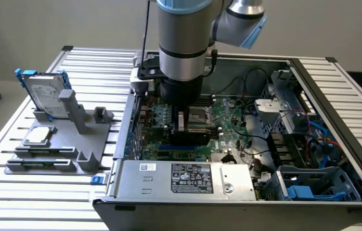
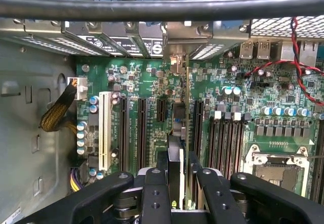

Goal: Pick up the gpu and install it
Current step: 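Insert the gpu into the slot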

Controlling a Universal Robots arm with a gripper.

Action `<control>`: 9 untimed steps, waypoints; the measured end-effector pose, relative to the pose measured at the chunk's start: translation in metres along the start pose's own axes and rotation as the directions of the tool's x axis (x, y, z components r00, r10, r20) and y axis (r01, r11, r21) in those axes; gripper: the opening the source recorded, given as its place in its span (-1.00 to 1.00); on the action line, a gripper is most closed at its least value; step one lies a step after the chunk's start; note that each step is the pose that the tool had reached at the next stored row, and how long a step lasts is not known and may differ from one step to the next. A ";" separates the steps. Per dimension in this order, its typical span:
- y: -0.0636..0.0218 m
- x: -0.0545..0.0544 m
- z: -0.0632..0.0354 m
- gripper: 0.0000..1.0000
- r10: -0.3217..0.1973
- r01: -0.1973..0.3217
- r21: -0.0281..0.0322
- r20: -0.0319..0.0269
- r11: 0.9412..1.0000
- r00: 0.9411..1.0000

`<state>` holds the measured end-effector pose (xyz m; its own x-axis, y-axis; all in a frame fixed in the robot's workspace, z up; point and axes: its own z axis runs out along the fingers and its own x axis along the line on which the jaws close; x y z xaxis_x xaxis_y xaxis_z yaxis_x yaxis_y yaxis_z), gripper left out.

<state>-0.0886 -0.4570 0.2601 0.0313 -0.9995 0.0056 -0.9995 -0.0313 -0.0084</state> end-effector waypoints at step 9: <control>0.0000 0.000 -0.0025 -0.47 0.000 0.000 -0.002 0.000 1.000 1.000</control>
<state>-0.0885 -0.4572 0.2626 0.0313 -0.9995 0.0052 -0.9995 -0.0313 -0.0060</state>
